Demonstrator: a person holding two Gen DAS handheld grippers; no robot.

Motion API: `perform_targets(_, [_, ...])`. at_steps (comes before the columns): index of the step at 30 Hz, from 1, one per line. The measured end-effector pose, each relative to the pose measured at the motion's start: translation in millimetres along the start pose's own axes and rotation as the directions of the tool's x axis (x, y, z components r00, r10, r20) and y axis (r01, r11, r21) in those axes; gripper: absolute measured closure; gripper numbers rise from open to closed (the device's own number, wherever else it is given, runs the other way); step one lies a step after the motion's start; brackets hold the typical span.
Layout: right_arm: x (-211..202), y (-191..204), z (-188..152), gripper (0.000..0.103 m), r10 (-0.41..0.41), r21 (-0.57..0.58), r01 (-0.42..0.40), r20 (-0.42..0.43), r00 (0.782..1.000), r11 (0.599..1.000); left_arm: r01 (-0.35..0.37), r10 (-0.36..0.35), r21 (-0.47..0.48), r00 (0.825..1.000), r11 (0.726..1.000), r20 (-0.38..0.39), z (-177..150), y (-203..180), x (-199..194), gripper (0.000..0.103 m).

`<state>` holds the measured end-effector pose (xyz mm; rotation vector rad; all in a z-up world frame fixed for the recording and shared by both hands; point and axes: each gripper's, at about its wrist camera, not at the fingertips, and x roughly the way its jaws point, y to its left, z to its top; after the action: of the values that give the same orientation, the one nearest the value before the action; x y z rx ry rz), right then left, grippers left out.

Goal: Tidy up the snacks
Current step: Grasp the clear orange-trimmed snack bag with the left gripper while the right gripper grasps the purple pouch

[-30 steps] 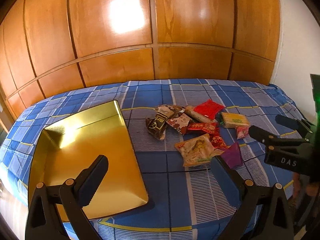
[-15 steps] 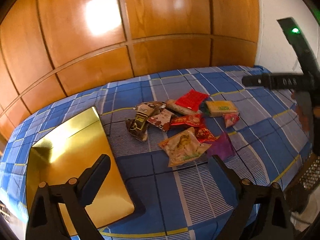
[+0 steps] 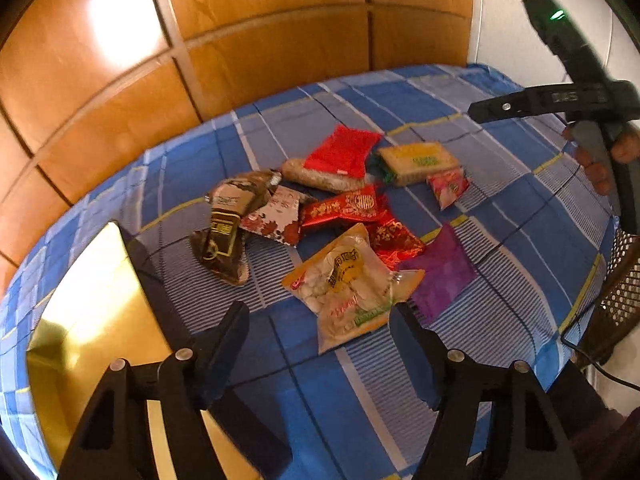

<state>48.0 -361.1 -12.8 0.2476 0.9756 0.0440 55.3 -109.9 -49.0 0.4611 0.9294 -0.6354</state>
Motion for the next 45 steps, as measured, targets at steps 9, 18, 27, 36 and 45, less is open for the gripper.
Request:
perform_targets(9, [3.2,11.2,-0.7,0.008,0.022,-0.050,-0.023,-0.019,1.000,0.998,0.056,-0.052,0.050,0.996,0.997,-0.073,20.6,-1.9,32.1,0.008])
perform_targets(18, [4.2,13.8,-1.0,0.009,0.007,-0.071,-0.008,-0.017,1.000,0.997,0.162,-0.182,-0.263,0.982,0.951,-0.057,23.1,13.3,53.6,0.045])
perform_targets(27, [17.6,43.5,-15.7,0.033,0.087,-0.196,-0.108,-0.108,0.990,0.975,0.164,-0.157,-0.261,0.986,0.951,0.049,9.6,8.8,27.0,0.094])
perform_targets(36, [37.1,97.8,-44.1,0.032,0.173,-0.380,-0.271,-0.273,0.946,0.884,0.206,-0.208,-0.370,0.977,0.906,0.033,-4.4,25.6,14.5,0.081])
perform_targets(45, [51.7,117.3,-62.1,0.029,0.047,-0.530,-0.178,-0.252,0.967,0.829,0.199,-0.239,-0.433,0.970,0.879,-0.041,1.4,22.9,19.7,0.028])
